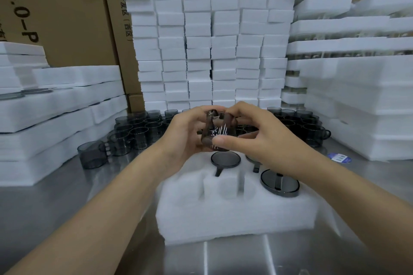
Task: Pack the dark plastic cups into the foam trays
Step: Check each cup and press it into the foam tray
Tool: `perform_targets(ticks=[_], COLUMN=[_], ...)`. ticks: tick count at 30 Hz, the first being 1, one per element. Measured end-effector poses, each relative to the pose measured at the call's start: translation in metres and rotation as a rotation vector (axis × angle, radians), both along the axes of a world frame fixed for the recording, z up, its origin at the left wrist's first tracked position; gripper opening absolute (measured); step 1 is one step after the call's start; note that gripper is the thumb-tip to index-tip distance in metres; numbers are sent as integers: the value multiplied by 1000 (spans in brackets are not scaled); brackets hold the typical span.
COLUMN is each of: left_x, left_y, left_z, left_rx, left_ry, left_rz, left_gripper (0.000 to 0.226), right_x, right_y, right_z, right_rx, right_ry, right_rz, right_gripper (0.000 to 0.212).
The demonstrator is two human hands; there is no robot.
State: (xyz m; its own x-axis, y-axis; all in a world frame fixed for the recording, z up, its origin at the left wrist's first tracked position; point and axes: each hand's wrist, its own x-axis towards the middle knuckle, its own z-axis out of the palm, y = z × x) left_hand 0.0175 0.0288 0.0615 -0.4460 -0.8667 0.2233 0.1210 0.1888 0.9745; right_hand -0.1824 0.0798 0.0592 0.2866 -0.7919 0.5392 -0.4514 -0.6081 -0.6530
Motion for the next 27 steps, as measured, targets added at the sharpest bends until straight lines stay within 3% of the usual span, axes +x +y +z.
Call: perform_targets(ticks=[7, 11, 17, 27], left_x=[-2, 8, 12, 1], left_y=[-4, -16, -12, -7], left_z=[-1, -4, -7, -10], left_rx=[-207, -161, 271, 320], left_ry=[-129, -209, -119, -107], left_rz=[346, 595, 364, 273], left_gripper=[19, 24, 40, 40], right_x=[1, 3, 11, 17], right_y=[-4, 3, 10, 15], right_z=[1, 3, 3, 5], right_rx=[75, 34, 16, -11], right_ry=[13, 60, 92, 344], right_rz=[27, -15, -46, -40], right_gripper=[18, 17, 55, 63])
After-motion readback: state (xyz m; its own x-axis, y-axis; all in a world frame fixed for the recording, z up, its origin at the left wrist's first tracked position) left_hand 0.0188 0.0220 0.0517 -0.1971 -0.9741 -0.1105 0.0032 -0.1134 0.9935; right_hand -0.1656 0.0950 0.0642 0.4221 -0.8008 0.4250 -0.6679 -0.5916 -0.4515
